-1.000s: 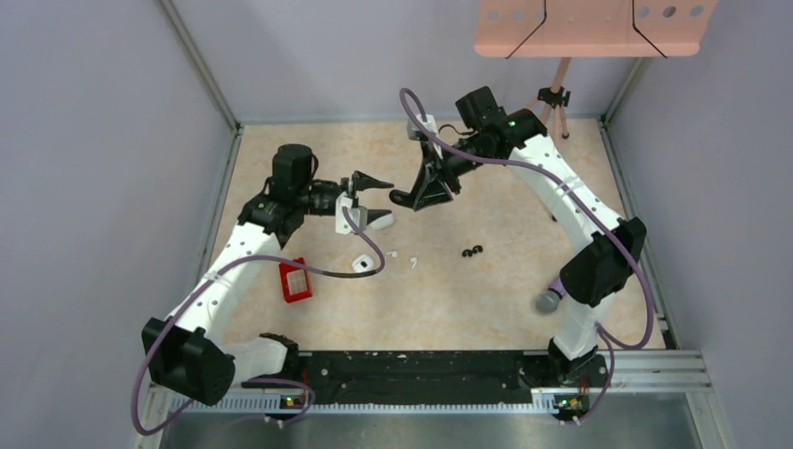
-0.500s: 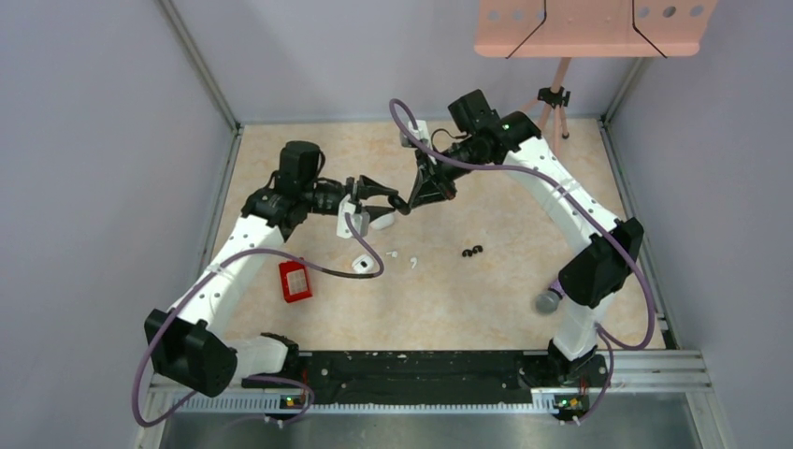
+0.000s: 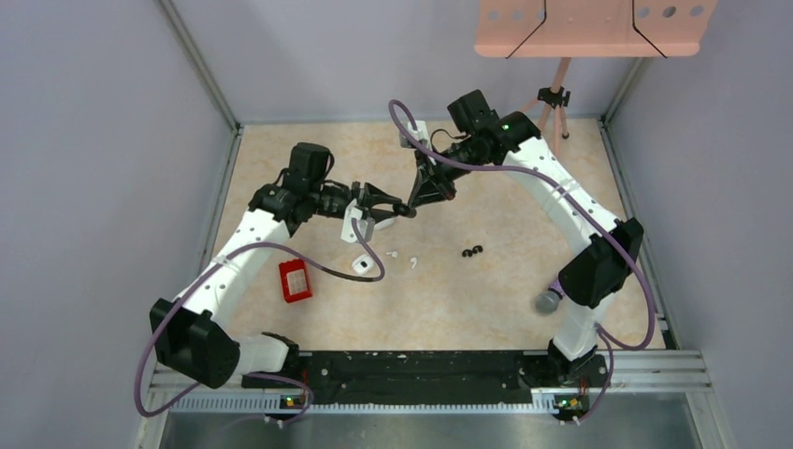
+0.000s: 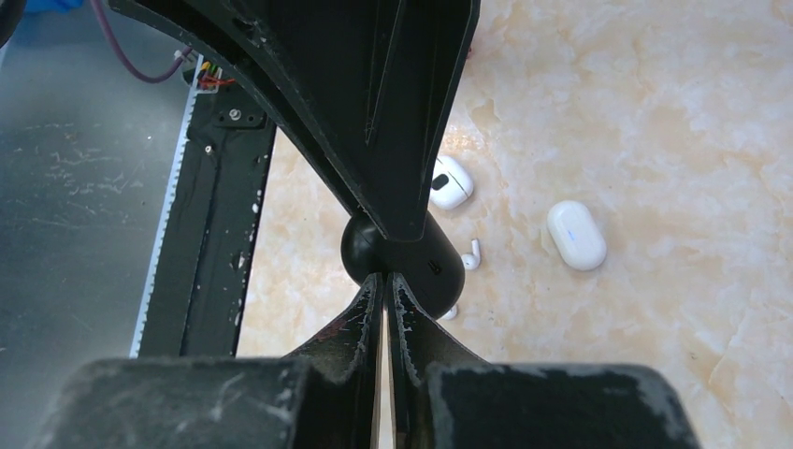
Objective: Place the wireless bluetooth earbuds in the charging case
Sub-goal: Pick up the charging case at the center of the board.
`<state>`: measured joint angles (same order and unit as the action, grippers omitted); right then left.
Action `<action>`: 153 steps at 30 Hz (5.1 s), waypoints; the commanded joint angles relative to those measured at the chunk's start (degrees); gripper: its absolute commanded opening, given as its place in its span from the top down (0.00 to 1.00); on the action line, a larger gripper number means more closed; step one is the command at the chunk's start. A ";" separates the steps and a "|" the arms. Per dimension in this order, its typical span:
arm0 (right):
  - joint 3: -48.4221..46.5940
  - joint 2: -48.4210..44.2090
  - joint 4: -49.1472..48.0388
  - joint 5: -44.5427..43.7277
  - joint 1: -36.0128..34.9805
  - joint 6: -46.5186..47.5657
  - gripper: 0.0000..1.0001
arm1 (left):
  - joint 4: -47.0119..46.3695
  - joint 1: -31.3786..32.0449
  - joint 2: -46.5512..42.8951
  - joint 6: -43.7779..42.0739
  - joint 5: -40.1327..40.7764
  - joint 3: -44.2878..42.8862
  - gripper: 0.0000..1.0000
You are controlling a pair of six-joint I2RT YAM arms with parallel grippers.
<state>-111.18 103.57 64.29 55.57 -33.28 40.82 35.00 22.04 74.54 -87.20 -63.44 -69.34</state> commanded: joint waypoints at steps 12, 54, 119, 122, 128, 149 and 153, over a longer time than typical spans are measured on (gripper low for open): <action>-5.66 -2.10 -1.99 -0.61 2.45 2.20 0.64 | -1.36 0.54 -2.44 6.54 -1.43 1.60 1.00; 29.71 -21.11 -43.82 -10.43 -1.99 -10.07 0.81 | -35.99 0.55 -9.24 60.70 8.39 11.36 0.58; 24.77 -18.23 -33.88 -19.36 -6.63 -0.27 0.83 | -28.36 0.63 -5.34 62.06 6.97 6.06 0.60; 24.78 -18.22 -33.90 -19.44 -6.75 -0.38 0.83 | -28.29 0.63 -5.18 62.15 7.02 6.00 0.62; 25.10 -18.27 -33.82 -19.93 -6.80 -0.45 0.83 | -28.27 0.63 -4.98 62.57 6.76 5.90 0.67; 15.20 -18.02 -31.58 -2.64 4.10 -27.79 0.36 | -64.67 0.46 -4.45 92.68 7.11 19.51 1.00; 16.69 -17.34 -33.44 -1.26 4.04 -30.24 0.36 | -67.85 0.94 -5.24 96.52 9.61 21.06 1.00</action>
<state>-95.11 85.19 33.69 49.25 -28.75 15.94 -23.88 22.50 69.84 1.80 -56.36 -49.63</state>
